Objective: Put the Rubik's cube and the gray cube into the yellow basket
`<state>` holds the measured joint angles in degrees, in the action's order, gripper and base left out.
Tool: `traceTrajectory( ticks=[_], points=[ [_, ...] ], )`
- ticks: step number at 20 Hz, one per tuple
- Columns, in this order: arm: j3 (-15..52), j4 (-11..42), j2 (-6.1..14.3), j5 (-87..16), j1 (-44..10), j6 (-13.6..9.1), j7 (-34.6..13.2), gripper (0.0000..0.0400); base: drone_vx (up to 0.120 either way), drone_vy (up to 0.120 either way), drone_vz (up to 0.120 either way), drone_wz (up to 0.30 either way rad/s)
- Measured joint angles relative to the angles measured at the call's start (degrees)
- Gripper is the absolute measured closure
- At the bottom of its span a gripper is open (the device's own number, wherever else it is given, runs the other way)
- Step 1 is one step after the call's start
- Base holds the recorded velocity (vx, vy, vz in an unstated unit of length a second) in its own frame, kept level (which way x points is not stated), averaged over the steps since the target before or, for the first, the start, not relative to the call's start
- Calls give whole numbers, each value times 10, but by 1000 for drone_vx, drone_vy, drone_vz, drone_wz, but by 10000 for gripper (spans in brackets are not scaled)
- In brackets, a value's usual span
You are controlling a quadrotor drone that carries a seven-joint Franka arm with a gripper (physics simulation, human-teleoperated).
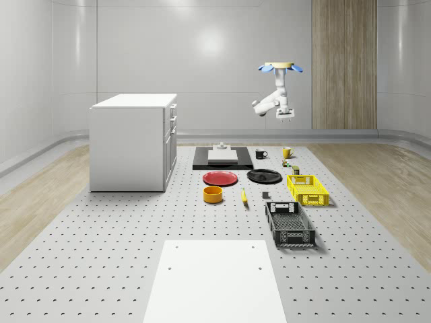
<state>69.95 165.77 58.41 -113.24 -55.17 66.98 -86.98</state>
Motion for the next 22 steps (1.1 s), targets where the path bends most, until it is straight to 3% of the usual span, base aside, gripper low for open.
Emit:
traceTrajectory(
  ticks=[8,22],
  points=[
    [21,1,30,-2,-38,3,-27,0,120,0,-120,0],
    [39,-1,74,18,-62,36,-47,0,120,0,-120,0]
  ],
)
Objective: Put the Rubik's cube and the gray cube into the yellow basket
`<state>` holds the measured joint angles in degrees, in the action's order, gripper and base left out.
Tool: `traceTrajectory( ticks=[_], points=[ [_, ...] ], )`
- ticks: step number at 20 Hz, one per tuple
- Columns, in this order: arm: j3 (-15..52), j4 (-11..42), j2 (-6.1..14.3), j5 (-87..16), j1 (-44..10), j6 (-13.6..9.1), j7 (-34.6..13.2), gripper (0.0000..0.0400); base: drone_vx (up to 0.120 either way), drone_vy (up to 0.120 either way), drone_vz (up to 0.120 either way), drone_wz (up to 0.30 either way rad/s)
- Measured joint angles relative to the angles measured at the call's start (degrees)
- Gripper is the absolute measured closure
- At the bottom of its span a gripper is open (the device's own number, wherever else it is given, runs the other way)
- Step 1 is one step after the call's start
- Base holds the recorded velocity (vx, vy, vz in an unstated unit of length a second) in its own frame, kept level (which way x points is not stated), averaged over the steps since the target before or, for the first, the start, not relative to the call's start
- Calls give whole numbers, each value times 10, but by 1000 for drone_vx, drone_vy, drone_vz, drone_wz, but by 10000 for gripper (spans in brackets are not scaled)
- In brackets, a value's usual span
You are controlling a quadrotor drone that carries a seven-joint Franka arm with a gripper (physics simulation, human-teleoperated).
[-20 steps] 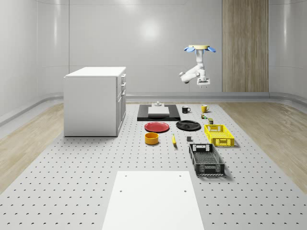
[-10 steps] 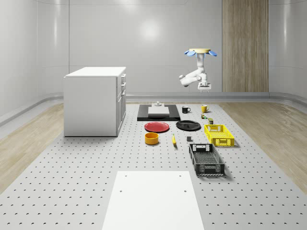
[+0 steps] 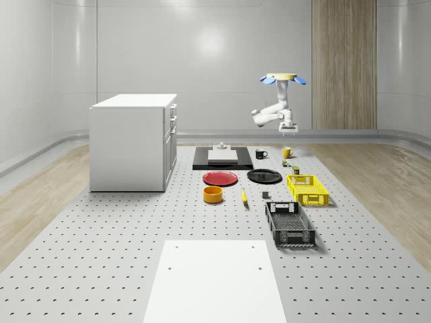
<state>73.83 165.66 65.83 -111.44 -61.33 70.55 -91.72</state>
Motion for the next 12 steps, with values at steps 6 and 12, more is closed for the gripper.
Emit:
traceTrajectory(
  ticks=[6,12],
  points=[
    [6,-1,17,9,-6,15,-6,0,120,-47,-120,0],
    [10,-2,33,17,-12,30,-11,0,120,-120,-120,0]
  ],
)
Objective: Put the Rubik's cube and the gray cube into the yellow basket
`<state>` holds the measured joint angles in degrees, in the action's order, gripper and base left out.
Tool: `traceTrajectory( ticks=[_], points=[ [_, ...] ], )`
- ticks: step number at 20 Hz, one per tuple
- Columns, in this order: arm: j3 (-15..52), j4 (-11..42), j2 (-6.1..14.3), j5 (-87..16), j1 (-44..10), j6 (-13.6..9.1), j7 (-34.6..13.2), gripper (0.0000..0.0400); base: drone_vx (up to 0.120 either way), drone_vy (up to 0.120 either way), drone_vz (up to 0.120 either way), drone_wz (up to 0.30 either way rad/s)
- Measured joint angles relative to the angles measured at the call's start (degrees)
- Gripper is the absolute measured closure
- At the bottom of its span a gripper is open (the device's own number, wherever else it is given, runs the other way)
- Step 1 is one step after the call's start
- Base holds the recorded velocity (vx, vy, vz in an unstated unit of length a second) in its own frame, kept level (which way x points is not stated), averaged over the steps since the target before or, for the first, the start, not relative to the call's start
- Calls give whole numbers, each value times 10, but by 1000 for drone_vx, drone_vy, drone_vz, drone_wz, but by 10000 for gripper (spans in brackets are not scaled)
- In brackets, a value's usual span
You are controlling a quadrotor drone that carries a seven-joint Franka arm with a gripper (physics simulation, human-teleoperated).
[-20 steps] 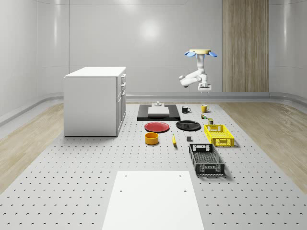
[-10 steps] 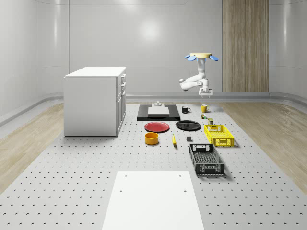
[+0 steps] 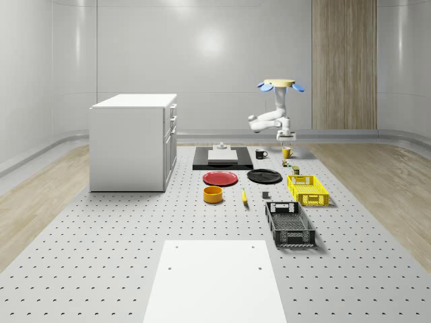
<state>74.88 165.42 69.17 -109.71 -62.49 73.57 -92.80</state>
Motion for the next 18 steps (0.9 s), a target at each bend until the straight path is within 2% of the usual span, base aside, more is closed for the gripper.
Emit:
traceTrajectory(
  ticks=[5,14,18],
  points=[
    [4,-1,13,7,-4,12,-4,0,120,-120,-120,0],
    [9,-2,35,17,-11,32,-10,0,120,0,-116,0],
    [12,-3,44,22,-13,41,-12,0,120,0,0,0]
  ],
)
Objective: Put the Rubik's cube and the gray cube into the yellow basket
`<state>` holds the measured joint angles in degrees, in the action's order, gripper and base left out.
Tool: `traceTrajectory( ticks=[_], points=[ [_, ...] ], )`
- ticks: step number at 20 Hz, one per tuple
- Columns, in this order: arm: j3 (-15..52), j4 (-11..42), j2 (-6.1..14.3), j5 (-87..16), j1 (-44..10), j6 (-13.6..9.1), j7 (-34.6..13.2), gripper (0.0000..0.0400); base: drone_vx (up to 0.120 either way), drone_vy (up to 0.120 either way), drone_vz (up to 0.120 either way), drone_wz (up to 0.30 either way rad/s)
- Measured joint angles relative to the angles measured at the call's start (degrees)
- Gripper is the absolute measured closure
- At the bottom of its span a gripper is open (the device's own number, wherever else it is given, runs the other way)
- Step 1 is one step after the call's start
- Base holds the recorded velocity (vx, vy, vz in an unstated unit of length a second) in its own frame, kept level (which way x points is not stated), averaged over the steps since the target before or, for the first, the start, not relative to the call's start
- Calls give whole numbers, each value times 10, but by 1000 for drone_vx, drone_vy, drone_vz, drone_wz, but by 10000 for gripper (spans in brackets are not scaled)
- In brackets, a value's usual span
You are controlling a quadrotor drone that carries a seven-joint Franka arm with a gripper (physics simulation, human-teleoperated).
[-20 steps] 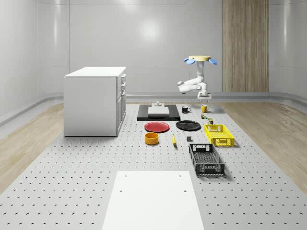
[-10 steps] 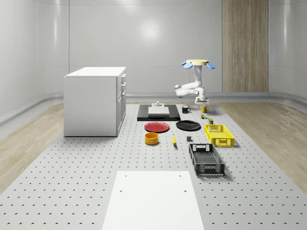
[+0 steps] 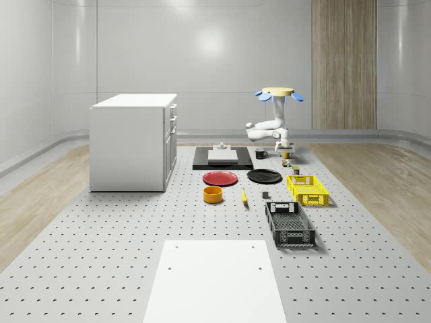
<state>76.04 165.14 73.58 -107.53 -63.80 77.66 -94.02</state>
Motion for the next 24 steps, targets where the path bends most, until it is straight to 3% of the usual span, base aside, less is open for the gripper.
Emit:
traceTrajectory(
  ticks=[3,15,24],
  points=[
    [1,0,7,3,-2,6,-2,0,107,0,0,0],
    [-74,-18,41,-62,-4,65,4,0,0,0,0,0],
    [-107,-30,55,-90,-4,92,10,0,0,0,0,0]
  ],
)
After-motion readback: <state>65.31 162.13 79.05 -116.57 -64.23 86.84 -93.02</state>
